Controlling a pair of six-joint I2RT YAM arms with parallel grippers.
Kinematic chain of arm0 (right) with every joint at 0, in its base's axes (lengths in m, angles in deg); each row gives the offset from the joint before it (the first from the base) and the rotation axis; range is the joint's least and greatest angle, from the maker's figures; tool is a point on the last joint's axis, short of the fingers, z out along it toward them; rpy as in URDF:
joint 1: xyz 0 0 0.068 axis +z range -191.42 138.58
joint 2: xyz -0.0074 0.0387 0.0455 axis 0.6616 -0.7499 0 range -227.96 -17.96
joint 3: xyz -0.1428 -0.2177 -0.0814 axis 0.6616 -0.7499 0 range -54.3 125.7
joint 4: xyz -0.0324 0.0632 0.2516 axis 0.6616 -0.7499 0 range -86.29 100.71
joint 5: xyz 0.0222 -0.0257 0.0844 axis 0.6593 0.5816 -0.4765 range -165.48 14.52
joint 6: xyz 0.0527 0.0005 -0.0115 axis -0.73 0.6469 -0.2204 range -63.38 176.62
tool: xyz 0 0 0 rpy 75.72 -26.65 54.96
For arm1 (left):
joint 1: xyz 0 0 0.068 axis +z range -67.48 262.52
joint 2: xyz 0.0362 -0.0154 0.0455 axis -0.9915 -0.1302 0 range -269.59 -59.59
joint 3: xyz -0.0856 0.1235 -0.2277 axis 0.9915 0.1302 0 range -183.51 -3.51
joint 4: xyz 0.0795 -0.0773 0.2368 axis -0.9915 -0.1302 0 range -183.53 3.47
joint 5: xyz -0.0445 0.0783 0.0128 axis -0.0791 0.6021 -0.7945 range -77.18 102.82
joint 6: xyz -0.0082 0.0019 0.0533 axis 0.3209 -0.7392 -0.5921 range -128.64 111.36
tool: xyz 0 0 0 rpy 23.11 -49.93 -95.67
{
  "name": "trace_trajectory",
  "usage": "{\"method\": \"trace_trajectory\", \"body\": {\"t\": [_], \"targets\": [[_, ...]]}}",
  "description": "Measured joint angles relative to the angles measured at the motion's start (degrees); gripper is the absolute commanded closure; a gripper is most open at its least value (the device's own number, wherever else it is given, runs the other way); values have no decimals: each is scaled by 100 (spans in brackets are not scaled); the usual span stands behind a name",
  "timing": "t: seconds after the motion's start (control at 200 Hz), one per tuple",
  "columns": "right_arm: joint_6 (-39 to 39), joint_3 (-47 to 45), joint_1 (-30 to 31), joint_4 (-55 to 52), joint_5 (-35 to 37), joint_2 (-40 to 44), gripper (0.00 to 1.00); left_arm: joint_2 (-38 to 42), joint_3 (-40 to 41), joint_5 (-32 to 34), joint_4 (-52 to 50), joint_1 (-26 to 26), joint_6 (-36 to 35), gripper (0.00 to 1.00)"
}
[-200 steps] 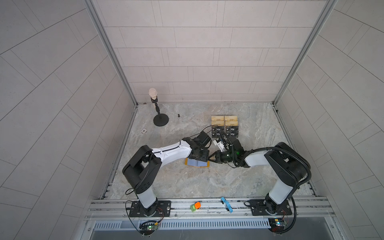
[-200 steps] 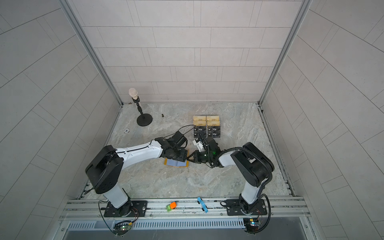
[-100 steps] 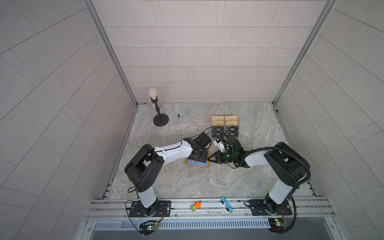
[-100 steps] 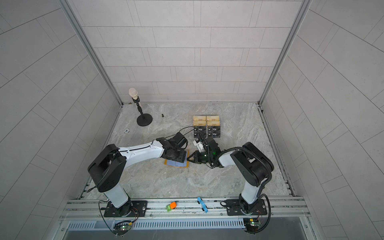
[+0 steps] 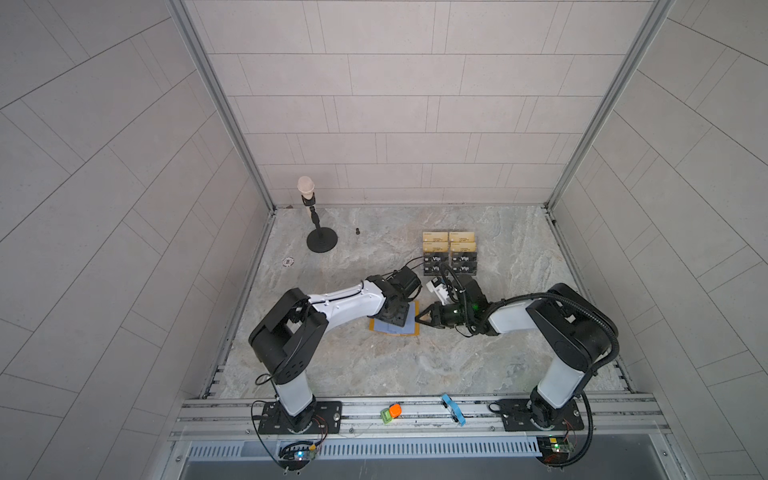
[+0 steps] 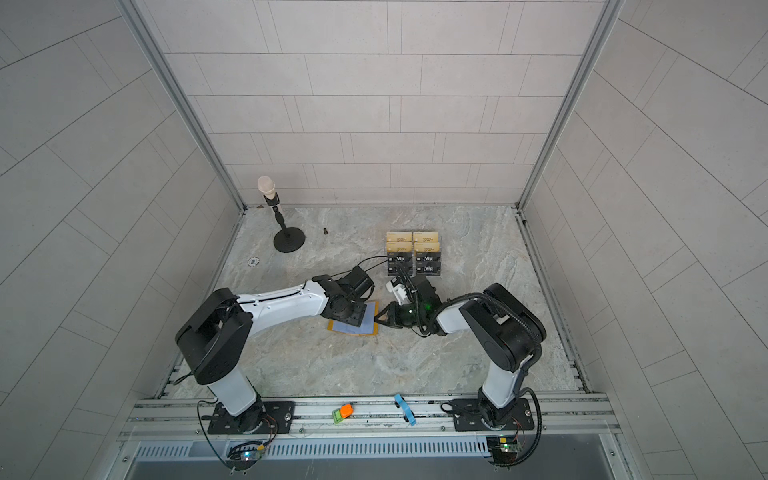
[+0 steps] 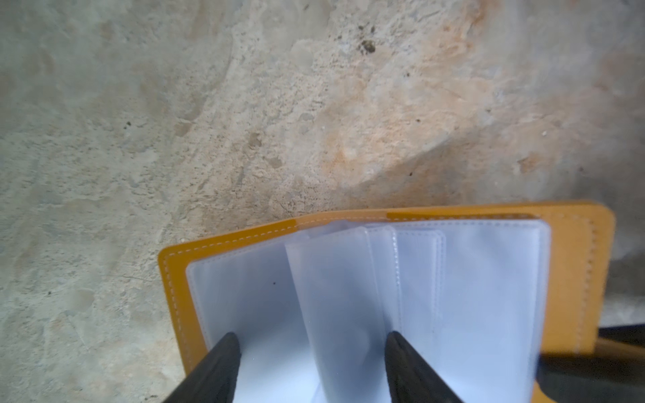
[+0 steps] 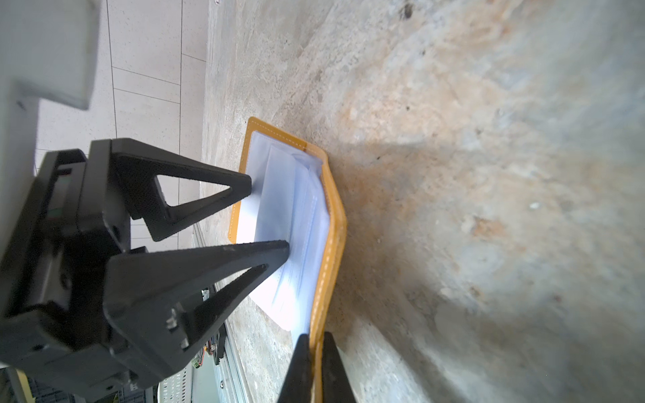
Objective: Insert credit cards into a card holder
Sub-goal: Flip over the card slot on the card holder.
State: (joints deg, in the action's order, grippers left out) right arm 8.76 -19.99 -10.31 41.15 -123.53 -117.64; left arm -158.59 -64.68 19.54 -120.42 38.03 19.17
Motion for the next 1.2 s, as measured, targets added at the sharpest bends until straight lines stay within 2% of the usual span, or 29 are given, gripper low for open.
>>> {"method": "trace_trajectory", "body": {"t": [0.14, 0.421, 1.202], "targets": [[2, 0, 0, 2, 2, 0, 100, 11, 98, -4, 20, 39, -39, 30], [2, 0, 0, -2, 2, -9, 100, 109, 262, -529, 341, 66, -57, 30], [2, 2, 0, -2, 0, -83, 100, 109, 225, -708, 511, -269, -79, 27]]}}
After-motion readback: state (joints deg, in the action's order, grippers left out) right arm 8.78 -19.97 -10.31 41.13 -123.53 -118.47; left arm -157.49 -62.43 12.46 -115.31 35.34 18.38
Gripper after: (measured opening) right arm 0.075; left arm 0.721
